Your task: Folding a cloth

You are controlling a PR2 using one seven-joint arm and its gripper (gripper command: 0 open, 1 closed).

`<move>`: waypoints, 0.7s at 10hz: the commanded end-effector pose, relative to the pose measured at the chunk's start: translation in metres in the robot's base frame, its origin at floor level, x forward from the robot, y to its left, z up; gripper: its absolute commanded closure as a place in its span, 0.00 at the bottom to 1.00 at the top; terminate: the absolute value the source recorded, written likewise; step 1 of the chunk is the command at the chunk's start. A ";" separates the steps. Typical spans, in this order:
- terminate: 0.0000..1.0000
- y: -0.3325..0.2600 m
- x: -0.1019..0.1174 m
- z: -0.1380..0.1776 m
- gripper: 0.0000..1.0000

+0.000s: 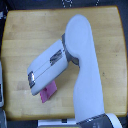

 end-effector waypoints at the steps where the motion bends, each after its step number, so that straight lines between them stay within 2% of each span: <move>1: 0.00 -0.001 0.005 0.000 1.00; 3: 0.00 0.004 0.009 0.003 1.00; 4: 0.00 0.004 0.010 0.003 0.00; 7: 0.00 0.004 0.010 0.007 0.00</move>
